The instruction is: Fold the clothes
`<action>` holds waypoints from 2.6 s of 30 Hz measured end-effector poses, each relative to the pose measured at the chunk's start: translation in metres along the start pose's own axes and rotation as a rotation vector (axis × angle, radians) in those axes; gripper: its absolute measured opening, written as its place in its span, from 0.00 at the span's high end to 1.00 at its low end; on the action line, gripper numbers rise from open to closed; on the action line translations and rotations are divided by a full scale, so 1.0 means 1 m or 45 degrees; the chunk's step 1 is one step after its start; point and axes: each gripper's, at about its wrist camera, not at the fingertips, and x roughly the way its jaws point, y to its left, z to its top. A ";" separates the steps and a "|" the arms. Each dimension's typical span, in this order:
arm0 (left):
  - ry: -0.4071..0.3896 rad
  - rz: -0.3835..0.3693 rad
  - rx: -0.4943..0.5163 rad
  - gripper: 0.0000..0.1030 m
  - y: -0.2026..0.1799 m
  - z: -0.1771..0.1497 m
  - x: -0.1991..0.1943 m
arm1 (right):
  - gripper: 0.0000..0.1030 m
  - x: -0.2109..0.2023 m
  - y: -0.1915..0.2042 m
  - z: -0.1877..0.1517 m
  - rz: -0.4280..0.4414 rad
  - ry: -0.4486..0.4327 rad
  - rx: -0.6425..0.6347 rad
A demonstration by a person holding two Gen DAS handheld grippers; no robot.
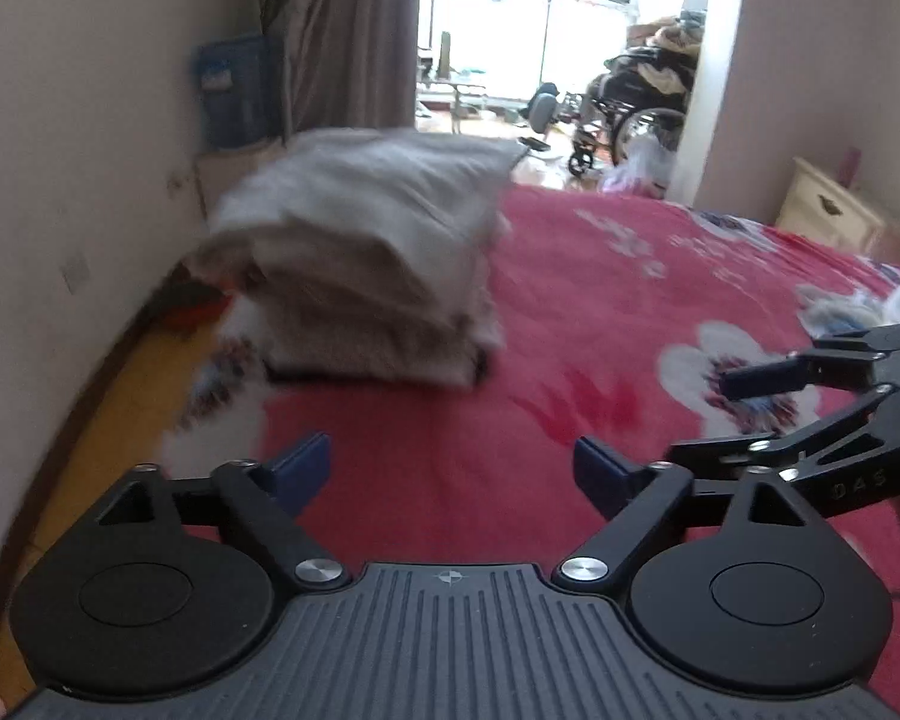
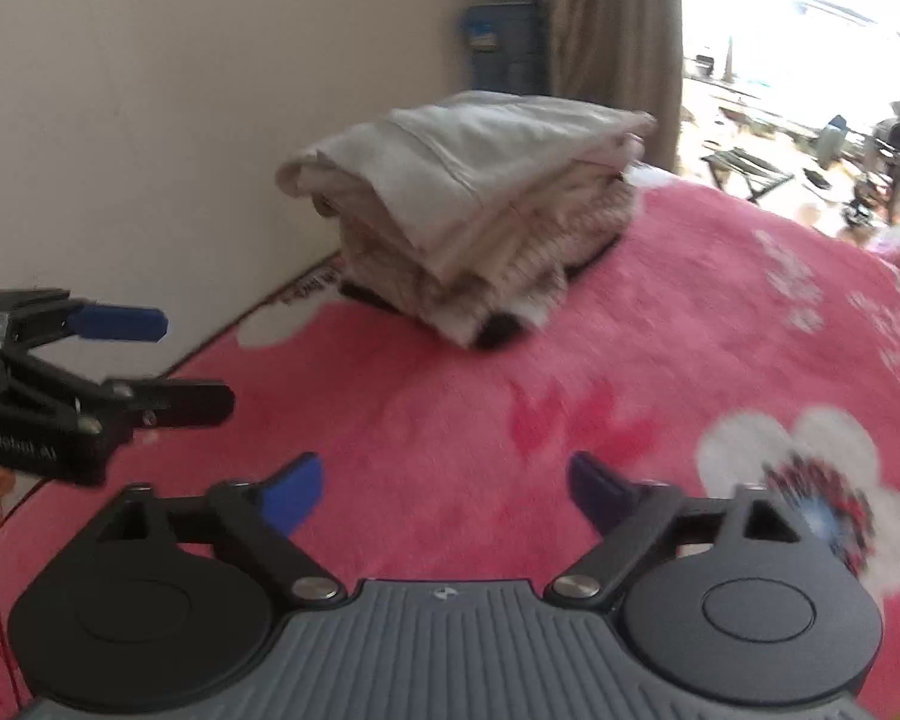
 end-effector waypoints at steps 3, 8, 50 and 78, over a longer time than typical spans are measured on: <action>-0.010 0.003 -0.048 0.06 -0.014 -0.017 -0.001 | 0.02 -0.013 -0.006 -0.013 -0.075 0.030 0.081; 0.049 0.044 -0.048 0.03 -0.023 -0.032 -0.003 | 0.00 -0.030 -0.016 -0.021 -0.213 0.034 0.198; 0.094 0.493 -0.236 0.00 -0.005 -0.056 -0.031 | 0.00 -0.046 0.064 -0.035 -0.373 -0.014 0.133; 0.078 0.499 -0.208 0.00 -0.009 -0.059 -0.037 | 0.00 -0.043 0.081 -0.037 -0.385 -0.009 0.056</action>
